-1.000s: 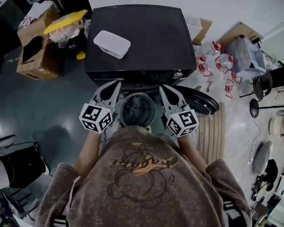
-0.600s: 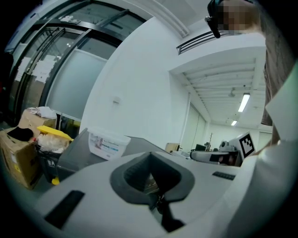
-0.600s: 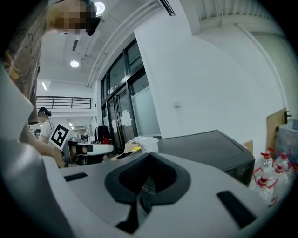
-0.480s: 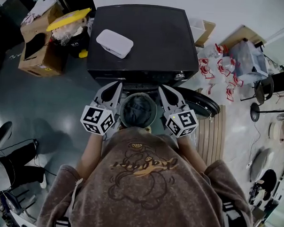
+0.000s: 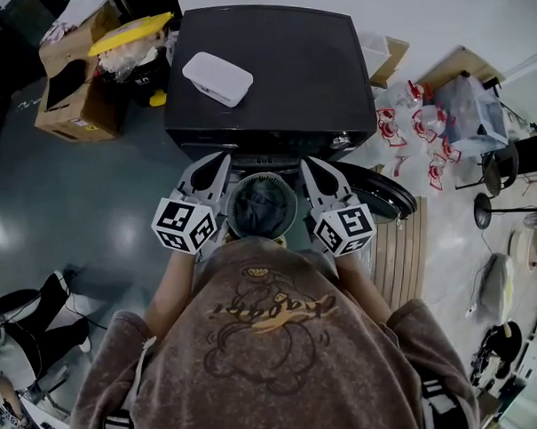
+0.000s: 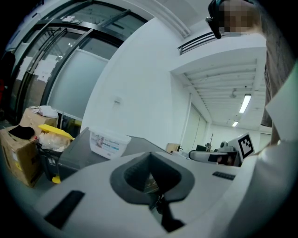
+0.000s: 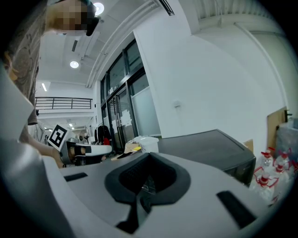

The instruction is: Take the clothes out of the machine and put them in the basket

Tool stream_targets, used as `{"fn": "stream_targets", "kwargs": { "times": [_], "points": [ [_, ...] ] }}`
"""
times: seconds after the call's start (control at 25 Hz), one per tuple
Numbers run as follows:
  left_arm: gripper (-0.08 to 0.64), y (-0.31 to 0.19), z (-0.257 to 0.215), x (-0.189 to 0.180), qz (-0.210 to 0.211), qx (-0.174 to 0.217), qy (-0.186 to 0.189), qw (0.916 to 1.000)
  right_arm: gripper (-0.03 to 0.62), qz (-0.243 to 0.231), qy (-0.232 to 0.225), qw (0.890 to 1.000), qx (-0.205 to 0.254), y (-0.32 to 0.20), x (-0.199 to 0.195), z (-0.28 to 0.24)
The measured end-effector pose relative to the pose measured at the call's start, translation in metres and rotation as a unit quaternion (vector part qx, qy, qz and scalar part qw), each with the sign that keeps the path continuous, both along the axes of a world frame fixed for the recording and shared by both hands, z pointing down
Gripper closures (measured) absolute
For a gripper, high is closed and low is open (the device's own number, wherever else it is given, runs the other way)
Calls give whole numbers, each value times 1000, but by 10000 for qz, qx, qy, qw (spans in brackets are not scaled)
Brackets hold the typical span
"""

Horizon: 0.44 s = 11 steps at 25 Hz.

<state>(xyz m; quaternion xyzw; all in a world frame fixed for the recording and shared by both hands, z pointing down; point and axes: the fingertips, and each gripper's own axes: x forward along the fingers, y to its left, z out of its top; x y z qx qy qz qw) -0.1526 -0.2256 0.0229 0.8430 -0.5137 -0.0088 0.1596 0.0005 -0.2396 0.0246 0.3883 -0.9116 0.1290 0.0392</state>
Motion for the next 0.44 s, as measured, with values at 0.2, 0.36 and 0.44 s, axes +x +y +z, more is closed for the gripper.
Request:
{"fn": "stream_targets", "kwargs": {
  "times": [0.2, 0.36, 0.44],
  "points": [
    [554, 1, 3, 2, 6, -53, 18, 10000, 601, -16, 11, 10000, -7, 0, 1, 1],
    [554, 5, 3, 5, 9, -73, 30, 10000, 601, -26, 22, 10000, -20, 3, 3, 1],
    [554, 7, 4, 5, 2, -88, 47, 10000, 601, -33, 24, 10000, -27, 5, 3, 2]
  ]
}}
